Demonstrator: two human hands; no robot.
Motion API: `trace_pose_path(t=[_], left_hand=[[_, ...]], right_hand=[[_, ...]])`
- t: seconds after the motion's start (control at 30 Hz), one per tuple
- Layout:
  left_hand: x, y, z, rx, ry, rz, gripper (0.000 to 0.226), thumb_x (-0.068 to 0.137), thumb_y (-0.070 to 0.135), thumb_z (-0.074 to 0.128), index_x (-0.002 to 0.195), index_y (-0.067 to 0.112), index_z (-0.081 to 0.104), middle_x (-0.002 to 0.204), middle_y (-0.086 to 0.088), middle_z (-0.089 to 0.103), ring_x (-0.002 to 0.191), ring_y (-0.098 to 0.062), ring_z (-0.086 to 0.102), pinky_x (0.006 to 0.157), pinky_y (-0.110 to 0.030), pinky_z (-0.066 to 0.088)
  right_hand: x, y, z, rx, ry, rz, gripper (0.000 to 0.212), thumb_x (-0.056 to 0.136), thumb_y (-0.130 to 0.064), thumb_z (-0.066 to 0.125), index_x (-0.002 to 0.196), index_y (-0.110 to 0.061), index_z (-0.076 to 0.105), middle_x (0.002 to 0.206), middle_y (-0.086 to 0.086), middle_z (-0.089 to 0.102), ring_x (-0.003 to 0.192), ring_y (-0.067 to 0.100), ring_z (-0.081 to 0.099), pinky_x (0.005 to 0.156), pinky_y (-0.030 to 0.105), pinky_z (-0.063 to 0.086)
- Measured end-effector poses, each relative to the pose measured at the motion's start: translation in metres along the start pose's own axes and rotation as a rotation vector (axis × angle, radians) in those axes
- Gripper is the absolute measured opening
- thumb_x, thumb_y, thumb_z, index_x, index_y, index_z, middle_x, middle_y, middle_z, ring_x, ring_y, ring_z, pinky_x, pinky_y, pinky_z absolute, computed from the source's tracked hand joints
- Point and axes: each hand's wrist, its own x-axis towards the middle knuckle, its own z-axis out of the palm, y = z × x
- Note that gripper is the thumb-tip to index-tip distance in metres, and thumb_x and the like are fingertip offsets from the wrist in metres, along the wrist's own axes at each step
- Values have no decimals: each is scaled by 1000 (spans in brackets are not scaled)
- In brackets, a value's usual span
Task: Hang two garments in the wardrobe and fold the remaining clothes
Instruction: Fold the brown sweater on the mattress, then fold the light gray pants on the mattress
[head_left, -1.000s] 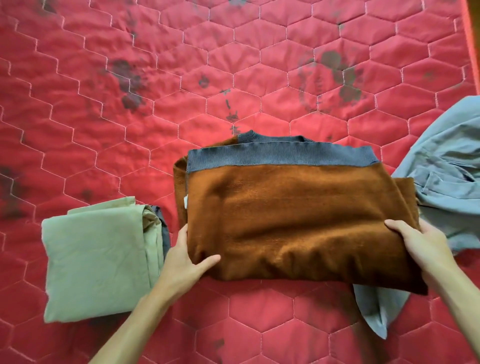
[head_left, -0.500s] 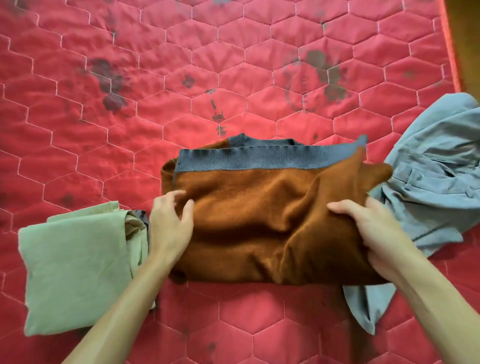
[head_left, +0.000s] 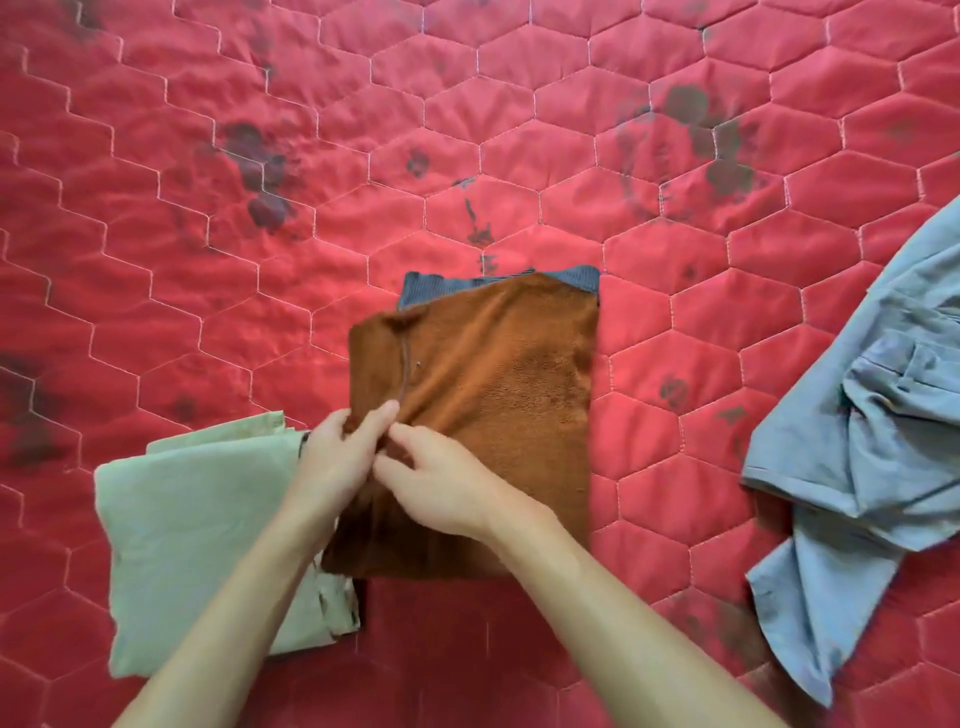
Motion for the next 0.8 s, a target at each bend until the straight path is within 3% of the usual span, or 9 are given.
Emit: trace_pose_path(t=[0.1, 0.17, 0.2, 0.3, 0.4, 0.53, 0.6, 0.7, 0.8], left_hand=[[17, -29, 23, 277, 50, -38, 58, 92, 45, 62, 134, 7, 49, 127, -19, 58, 122, -35, 54, 100, -40, 42], [20, -37, 45, 408, 135, -19, 66, 97, 45, 52, 143, 2, 34, 135, -28, 45, 129, -43, 43, 106, -46, 35], [19, -36, 55, 448, 186, 0, 64, 100, 44, 47, 144, 1, 31, 135, -29, 43, 128, -44, 42, 104, -49, 36], [11, -39, 70, 474, 263, 51, 62, 102, 45, 37, 145, 1, 30, 133, -26, 46, 122, -44, 48, 96, -51, 41], [6, -48, 67, 490, 236, 61, 72, 101, 56, 29, 148, 1, 26, 134, -26, 48, 118, -46, 52, 96, -51, 42], [-27, -74, 76, 566, 203, 37, 78, 99, 58, 28, 150, -1, 21, 134, -27, 47, 118, -47, 53, 93, -53, 45], [-49, -85, 88, 613, 231, 38, 78, 99, 50, 37, 153, -2, 16, 134, -30, 45, 117, -49, 52, 89, -56, 46], [-62, -90, 104, 685, 316, 99, 80, 95, 33, 52, 155, -3, 13, 149, -36, 28, 132, -51, 38, 104, -61, 36], [-66, -78, 110, 784, 329, 352, 75, 94, 23, 51, 157, 3, 16, 160, -31, 12, 147, -45, 19, 117, -58, 21]], right_hand=[[-13, 55, -9, -129, 428, 7, 34, 87, -11, 53, 118, -13, 65, 117, 13, 62, 114, 30, 55, 104, 44, 42], [-32, 86, -25, -204, 743, 150, 48, 86, -14, 63, 134, -13, 54, 132, 10, 50, 125, 29, 46, 111, 45, 36], [-40, 100, -32, -245, 802, 249, 58, 86, -24, 69, 140, -14, 47, 138, 11, 43, 129, 29, 41, 113, 44, 32], [-54, 125, -46, -77, 673, 415, 86, 81, -52, 74, 148, -16, 35, 141, 9, 42, 135, 27, 41, 114, 39, 32], [-60, 132, -43, 105, 522, 411, 69, 88, -52, 66, 142, -19, 39, 132, 2, 61, 122, 23, 58, 102, 36, 44], [-84, 142, -29, 77, 511, 464, 60, 94, -49, 60, 140, -16, 40, 130, 5, 65, 122, 27, 58, 98, 36, 45], [-103, 150, -17, 95, 484, 500, 57, 94, -49, 59, 138, -17, 41, 130, 4, 65, 122, 26, 58, 96, 35, 45], [-123, 164, -6, 89, 504, 516, 60, 91, -56, 59, 136, -19, 43, 131, 2, 64, 122, 23, 58, 99, 37, 46], [-131, 170, -11, 37, 565, 470, 64, 87, -59, 63, 135, -22, 47, 130, -4, 60, 116, 16, 59, 100, 37, 46]])
